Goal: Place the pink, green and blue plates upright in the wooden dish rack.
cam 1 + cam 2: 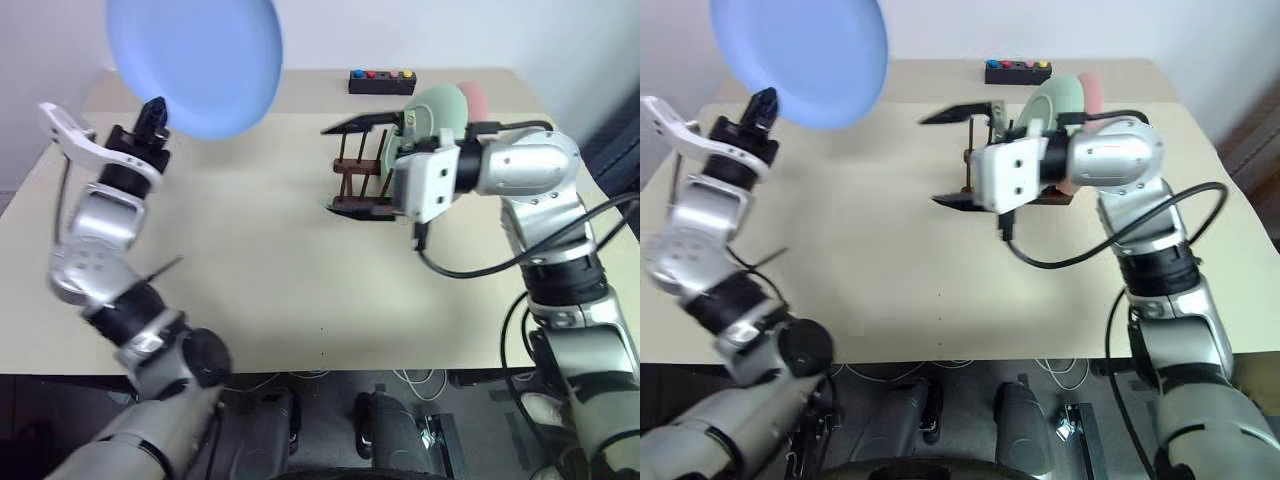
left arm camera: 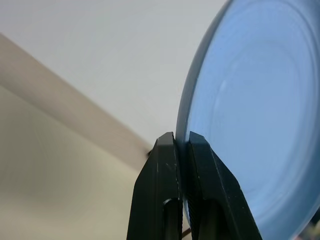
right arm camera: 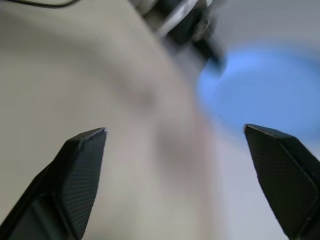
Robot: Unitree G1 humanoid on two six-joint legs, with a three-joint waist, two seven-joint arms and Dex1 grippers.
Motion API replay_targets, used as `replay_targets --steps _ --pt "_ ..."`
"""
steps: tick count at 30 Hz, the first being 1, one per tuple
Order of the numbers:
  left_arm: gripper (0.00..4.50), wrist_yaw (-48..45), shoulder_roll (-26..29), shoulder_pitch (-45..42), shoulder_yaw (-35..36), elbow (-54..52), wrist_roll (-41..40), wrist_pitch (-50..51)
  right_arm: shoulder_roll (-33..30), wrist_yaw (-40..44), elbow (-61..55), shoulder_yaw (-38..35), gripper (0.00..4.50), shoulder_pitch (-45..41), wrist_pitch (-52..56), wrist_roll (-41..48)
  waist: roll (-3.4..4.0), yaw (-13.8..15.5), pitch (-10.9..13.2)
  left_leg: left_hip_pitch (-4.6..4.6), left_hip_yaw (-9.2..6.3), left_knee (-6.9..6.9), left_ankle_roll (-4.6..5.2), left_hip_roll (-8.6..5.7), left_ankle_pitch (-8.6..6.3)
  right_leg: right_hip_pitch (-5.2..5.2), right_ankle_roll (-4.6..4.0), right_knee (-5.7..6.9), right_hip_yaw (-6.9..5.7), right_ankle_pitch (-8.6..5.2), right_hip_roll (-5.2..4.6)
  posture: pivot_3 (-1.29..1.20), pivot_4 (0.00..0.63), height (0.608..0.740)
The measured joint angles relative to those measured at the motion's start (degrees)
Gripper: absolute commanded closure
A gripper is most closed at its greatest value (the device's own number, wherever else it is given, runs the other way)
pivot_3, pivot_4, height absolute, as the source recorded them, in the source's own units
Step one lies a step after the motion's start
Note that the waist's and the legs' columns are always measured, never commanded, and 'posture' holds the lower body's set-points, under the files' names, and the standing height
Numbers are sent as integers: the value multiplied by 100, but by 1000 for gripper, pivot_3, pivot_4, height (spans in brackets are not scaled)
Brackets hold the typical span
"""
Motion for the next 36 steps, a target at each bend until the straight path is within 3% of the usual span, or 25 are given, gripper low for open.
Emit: replay_targets --steps 4,12,16,24,27,34,36 --pt "4472 568 -649 360 -303 -226 -69 -825 148 -1145 486 209 0 -21 -919 -1341 -25 -21 -3 1 2 4 3 -4 2 4 -3 -3 2 2 3 0 150 735" --pt "4472 983 -722 610 -1288 -288 -216 -1839 649 -2712 808 704 0 -34 -801 -3222 -25 -35 -3 2 1 2 4 2 4 3 -6 0 1 2 13 0 150 735" --pt "4472 1136 -743 898 -1731 -279 -527 -1922 981 -3276 945 897 0 -34 -393 -3770 -25 -30 -3 1 -2 2 5 2 4 3 -6 0 1 2 14 0 150 735" --pt "4472 1313 -740 1178 -2373 -278 -846 -1997 1040 -3962 1773 1067 0 -429 64 -4264 -25 -38 -3 3 -5 2 7 1 4 7 -7 -3 -1 1 18 0 150 735" --pt "4500 1378 -757 1284 -2558 -277 -855 -1996 1051 -4007 2054 1101 884 -431 113 -4242 -25 -40 -3 3 -5 2 7 1 4 7 -7 -3 -1 1 18 0 150 735" --pt "4500 1411 -711 1283 -2750 -332 -884 -2143 995 -3910 2288 1159 4429 -585 109 -4002 -24 -57 -2 3 -6 2 8 3 3 7 -7 -3 -1 1 23 0 150 735" --pt "4500 1464 -688 1276 -2777 -325 -888 -2171 994 -3907 2303 1214 4475 -585 103 -4007 -23 -59 -2 3 -6 1 9 3 3 7 -7 -3 -1 1 23 0 150 735"
